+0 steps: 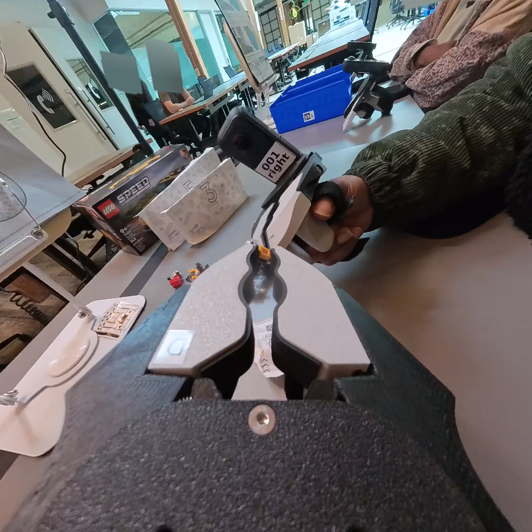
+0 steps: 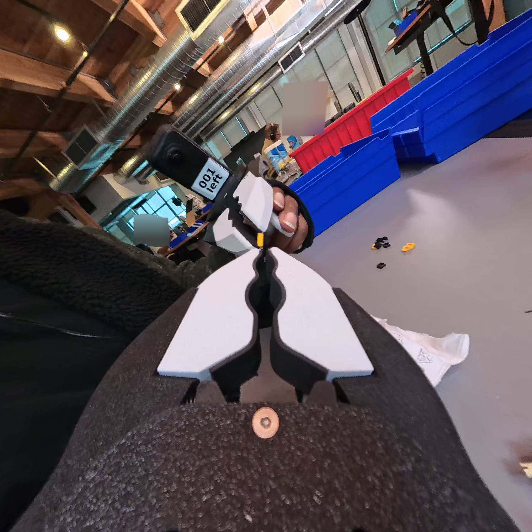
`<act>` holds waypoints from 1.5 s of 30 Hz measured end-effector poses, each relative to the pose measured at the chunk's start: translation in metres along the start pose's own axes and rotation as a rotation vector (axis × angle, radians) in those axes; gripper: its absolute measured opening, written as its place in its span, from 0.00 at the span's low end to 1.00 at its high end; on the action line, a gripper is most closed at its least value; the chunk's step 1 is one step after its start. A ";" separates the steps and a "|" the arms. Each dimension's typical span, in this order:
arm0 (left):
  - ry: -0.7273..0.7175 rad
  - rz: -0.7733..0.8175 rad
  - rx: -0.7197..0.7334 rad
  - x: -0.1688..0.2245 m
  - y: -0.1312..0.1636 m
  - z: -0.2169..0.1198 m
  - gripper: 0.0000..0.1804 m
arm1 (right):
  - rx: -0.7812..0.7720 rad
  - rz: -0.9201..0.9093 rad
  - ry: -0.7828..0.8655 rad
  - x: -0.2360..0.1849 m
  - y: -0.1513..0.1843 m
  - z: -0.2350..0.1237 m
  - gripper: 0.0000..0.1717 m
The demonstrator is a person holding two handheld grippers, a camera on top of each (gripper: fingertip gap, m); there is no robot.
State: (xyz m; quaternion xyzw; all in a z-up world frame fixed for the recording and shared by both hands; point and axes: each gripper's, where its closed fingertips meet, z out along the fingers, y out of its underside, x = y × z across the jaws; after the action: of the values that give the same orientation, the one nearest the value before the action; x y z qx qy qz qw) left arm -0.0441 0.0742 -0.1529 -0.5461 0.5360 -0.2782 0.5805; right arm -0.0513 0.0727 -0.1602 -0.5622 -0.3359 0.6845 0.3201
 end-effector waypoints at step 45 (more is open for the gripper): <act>0.182 -0.122 -0.443 0.020 0.079 -0.006 0.00 | -0.438 -0.621 0.375 0.047 0.055 0.000 0.13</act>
State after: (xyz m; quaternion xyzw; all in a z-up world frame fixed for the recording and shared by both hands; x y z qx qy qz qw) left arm -0.0648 0.0738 -0.2323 -0.6642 0.5998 -0.2366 0.3783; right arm -0.0624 0.0797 -0.2308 -0.6039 -0.5630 0.3539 0.4395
